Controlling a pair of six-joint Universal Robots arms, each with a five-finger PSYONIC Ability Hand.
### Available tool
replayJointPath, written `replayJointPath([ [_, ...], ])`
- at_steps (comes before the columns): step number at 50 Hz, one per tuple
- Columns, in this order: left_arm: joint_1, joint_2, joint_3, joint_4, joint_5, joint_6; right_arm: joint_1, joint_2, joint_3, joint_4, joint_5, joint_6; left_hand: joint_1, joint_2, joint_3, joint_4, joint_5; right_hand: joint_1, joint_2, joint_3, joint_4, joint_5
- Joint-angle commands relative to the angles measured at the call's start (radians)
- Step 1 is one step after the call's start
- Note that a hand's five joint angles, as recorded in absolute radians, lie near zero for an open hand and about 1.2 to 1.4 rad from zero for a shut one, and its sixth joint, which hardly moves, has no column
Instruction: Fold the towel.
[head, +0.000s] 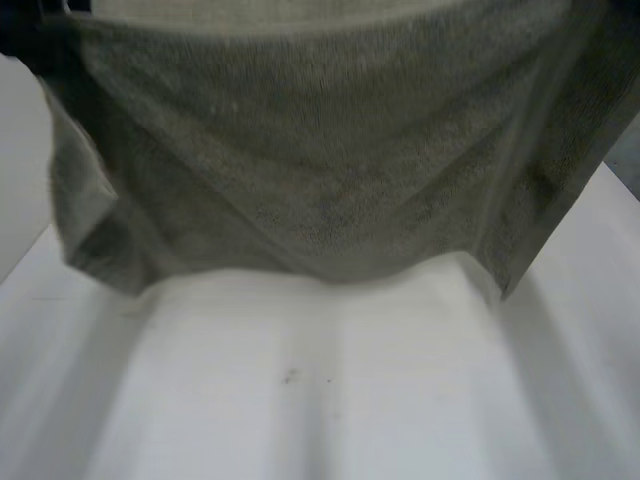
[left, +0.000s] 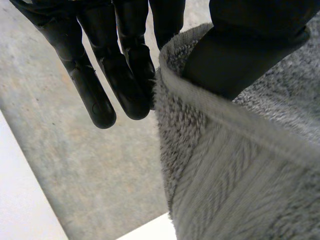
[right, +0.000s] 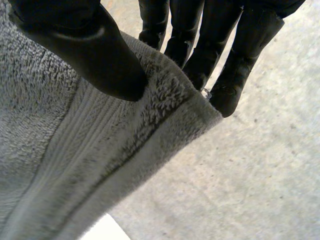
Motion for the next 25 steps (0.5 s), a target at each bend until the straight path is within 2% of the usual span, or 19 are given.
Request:
replayJointPath([
  [1, 0.038, -0.123, 0.150, -0.130, 0.001, 0.000, -0.002, 0.129, -0.140, 0.137, 0.001, -0.031, 0.201, 0.178, 0.178, 0.176, 0.188, 0.050, 0.069, 0.060, 0.053, 0.053],
  [11, 0.029, -0.397, 0.136, -0.143, 0.004, 0.002, 0.029, 0.372, -0.128, 0.145, 0.027, -0.096, 0.201, 0.178, 0.178, 0.176, 0.188, 0.050, 0.069, 0.060, 0.053, 0.053],
  [13, 0.029, -0.499, 0.189, -0.108, 0.025, 0.003, 0.058, 0.478, -0.206, 0.058, 0.077, -0.096, 0.201, 0.178, 0.178, 0.176, 0.188, 0.050, 0.069, 0.060, 0.053, 0.053],
  [14, 0.029, -0.499, 0.190, -0.108, 0.025, 0.003, 0.058, 0.478, -0.206, 0.057, 0.077, -0.096, 0.201, 0.178, 0.178, 0.176, 0.188, 0.050, 0.069, 0.060, 0.053, 0.053],
  [16, 0.026, -0.576, 0.292, -0.044, 0.050, -0.004, 0.101, 0.573, -0.307, -0.059, 0.134, -0.094, 0.201, 0.178, 0.178, 0.176, 0.188, 0.050, 0.069, 0.060, 0.053, 0.053],
  [18, 0.024, -0.593, 0.349, -0.007, 0.054, -0.009, 0.107, 0.607, -0.359, -0.123, 0.149, -0.090, 0.201, 0.178, 0.178, 0.176, 0.188, 0.050, 0.069, 0.060, 0.053, 0.053],
  [22, 0.020, -0.593, 0.464, 0.085, 0.053, -0.029, 0.118, 0.628, -0.435, -0.251, 0.163, -0.081, 0.201, 0.178, 0.178, 0.176, 0.188, 0.050, 0.069, 0.060, 0.053, 0.053],
  [24, 0.010, -0.546, 0.532, 0.187, 0.048, -0.099, 0.122, 0.590, -0.462, -0.371, 0.171, -0.041, 0.201, 0.178, 0.178, 0.176, 0.188, 0.050, 0.069, 0.060, 0.053, 0.053],
  [25, 0.010, -0.545, 0.532, 0.188, 0.048, -0.099, 0.122, 0.590, -0.462, -0.372, 0.171, -0.041, 0.201, 0.178, 0.178, 0.176, 0.188, 0.050, 0.069, 0.060, 0.053, 0.053],
])
